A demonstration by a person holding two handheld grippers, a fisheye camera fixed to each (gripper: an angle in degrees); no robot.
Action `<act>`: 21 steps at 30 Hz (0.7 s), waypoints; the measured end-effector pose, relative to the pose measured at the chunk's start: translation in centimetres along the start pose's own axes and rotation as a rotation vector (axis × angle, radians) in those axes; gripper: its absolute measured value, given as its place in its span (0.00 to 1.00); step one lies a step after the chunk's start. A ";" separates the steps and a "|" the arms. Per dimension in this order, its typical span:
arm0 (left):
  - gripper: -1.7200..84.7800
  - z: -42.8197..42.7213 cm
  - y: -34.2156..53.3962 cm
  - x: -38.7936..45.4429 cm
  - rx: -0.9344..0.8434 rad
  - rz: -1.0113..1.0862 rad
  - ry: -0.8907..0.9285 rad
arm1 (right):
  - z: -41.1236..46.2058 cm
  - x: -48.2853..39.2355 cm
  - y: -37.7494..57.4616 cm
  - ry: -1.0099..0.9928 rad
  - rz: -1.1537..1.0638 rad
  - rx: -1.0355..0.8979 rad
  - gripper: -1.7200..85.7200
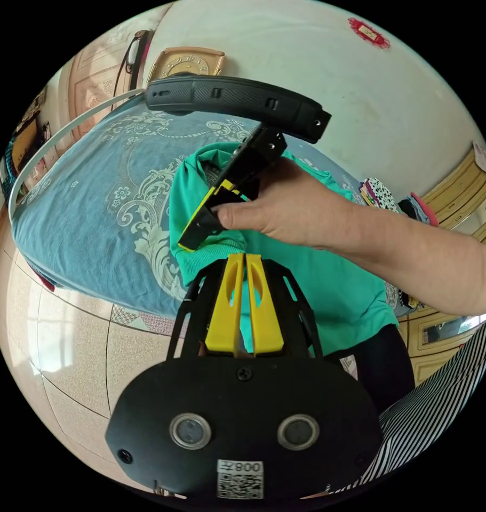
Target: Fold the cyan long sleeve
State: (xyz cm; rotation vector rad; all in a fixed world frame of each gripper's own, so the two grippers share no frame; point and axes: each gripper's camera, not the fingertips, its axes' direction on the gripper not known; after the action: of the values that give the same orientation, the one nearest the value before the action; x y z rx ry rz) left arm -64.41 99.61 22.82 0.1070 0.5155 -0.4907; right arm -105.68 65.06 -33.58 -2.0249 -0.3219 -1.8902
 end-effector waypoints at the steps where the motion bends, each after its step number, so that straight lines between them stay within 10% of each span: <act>1: 0.03 0.0 -0.1 0.4 0.005 -0.003 -0.005 | 0.0 0.1 0.5 0.008 -0.005 0.008 0.05; 12: 0.02 -8.5 -10.3 14.3 0.630 0.199 0.126 | -19.3 18.8 23.4 -0.500 0.100 0.869 0.02; 21: 0.02 12.9 -14.6 35.1 0.184 0.441 0.462 | -6.7 32.1 58.0 -0.555 0.604 0.929 0.02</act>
State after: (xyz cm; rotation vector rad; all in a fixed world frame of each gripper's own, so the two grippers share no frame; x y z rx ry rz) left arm -38.97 69.13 16.93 0.5074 0.8722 -0.0736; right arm -86.10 7.18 -7.11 -1.6393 -0.5219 -0.5948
